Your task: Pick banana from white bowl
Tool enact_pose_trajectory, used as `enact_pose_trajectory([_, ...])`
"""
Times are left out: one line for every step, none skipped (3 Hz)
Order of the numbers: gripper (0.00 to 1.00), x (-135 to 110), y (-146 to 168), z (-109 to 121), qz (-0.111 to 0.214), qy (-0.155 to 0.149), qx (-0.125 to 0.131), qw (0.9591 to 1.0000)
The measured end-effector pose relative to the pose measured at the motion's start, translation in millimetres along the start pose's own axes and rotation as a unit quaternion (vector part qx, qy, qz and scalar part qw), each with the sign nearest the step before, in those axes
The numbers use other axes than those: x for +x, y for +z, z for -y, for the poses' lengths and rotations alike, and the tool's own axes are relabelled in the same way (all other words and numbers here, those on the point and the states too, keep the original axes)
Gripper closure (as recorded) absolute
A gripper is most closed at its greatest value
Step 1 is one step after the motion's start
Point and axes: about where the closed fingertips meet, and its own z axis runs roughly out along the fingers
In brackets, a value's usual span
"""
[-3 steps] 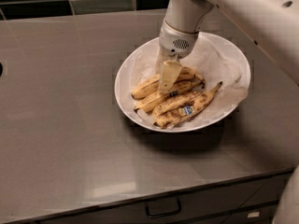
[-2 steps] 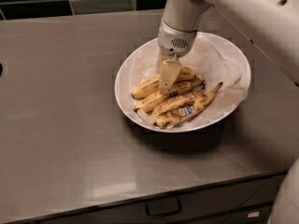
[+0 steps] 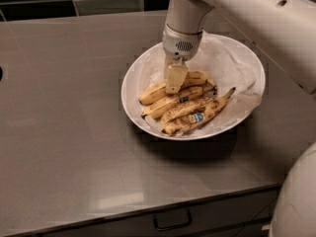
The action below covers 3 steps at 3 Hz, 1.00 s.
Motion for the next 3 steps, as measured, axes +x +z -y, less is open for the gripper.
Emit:
enact_pose_trajectory([0.69,-2.0,5.4,1.2,-0.003,-0.003,-0.005,1.0000])
enact_pose_trajectory([0.87,-2.0,5.4,1.2,-0.003,-0.003,-0.004,1.0000])
enact_pose_trajectory([1.00,-2.2,-3.3,-0.4,0.024,-0.005,0.017,0.9996])
